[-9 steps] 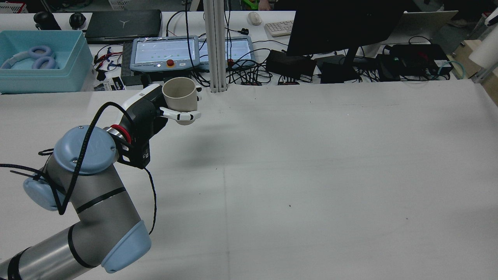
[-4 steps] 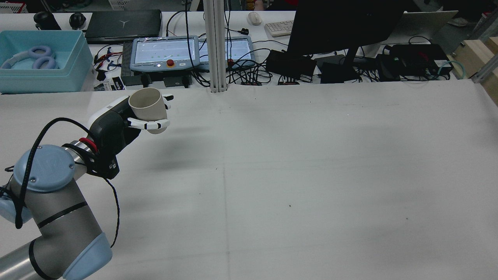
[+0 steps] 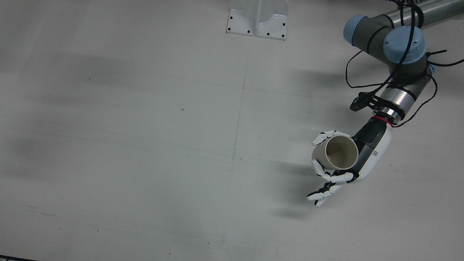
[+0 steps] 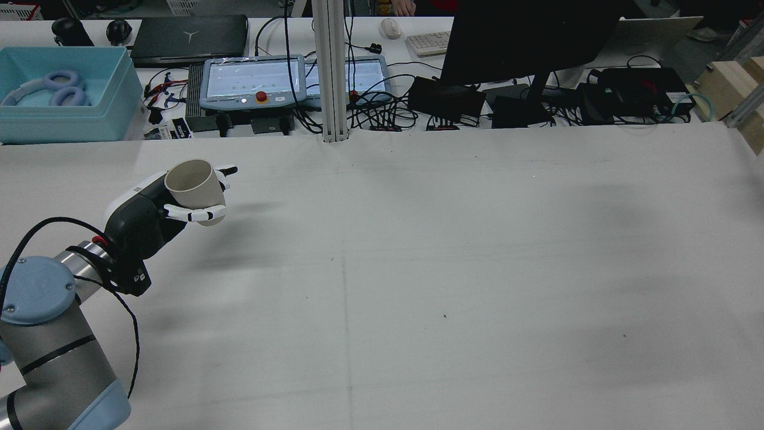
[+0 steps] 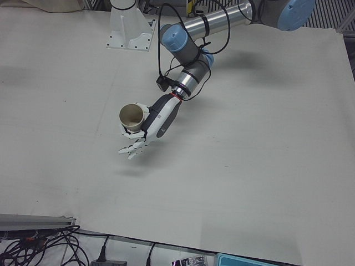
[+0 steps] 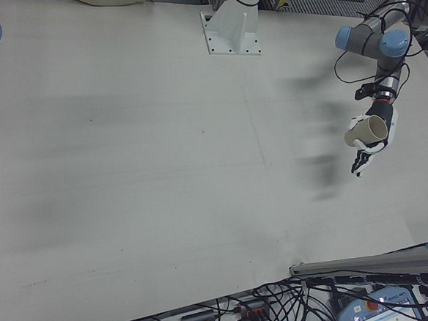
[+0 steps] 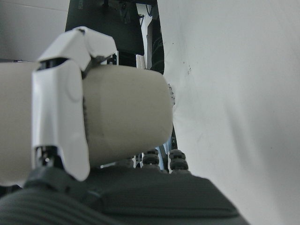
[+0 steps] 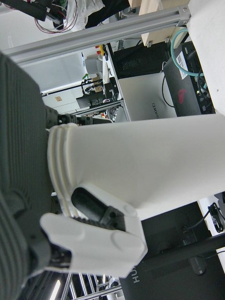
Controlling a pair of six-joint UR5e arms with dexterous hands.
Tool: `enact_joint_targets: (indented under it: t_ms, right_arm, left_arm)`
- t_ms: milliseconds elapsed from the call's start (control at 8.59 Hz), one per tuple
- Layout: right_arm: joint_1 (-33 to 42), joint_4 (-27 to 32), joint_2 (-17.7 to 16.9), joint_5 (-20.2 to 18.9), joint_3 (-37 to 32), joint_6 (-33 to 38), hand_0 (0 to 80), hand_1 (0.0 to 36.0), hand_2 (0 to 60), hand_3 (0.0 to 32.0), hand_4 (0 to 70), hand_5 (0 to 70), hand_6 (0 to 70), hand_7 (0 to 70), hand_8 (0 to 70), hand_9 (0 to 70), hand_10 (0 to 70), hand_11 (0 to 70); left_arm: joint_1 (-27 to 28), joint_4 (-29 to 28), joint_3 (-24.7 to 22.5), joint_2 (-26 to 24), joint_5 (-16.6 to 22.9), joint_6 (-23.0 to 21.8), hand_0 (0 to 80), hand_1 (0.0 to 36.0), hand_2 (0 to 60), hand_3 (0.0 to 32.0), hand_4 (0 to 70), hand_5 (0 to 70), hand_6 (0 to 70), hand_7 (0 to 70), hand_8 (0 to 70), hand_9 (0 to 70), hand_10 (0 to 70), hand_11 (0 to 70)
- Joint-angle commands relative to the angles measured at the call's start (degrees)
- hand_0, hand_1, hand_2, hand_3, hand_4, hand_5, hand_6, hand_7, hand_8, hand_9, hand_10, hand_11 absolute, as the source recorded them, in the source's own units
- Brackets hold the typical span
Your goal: Pour water
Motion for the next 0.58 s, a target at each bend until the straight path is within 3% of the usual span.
enact_joint_targets:
  t_ms: [0,233,466]
  right_arm:
    - [-10.96,10.77,1.89,11.32,-10.27,-1.46,50.1,28.4,60.0,0.0,33.8,38.1,36.0,31.9,33.2,41.7,19.4,29.7]
    - [-17.84,16.31,2.24,18.46,-14.86,-2.35,49.3,26.8,60.0,0.0,27.5,34.6,31.5,28.2,31.6,40.3,19.2,29.4]
    - [-21.97,16.77,2.33,23.12,-16.27,-2.35,49.2,25.9,60.0,0.0,25.9,32.9,29.4,27.0,30.8,39.3,18.5,28.4]
  left_arm:
    - [-0.96,-7.4,2.03,4.52,-0.08,-0.03,56.2,36.0,60.0,0.0,70.0,70.0,14.6,19.0,7.6,5.8,4.7,8.1]
    - [-2.44,-13.29,6.76,6.2,0.01,0.23,56.5,36.0,60.0,0.0,70.0,70.0,14.8,19.3,7.7,6.1,4.9,8.5]
    - [-4.55,-21.11,12.91,8.74,0.19,0.49,55.7,36.0,60.0,0.0,70.0,70.0,15.0,19.4,7.8,6.2,5.3,9.0]
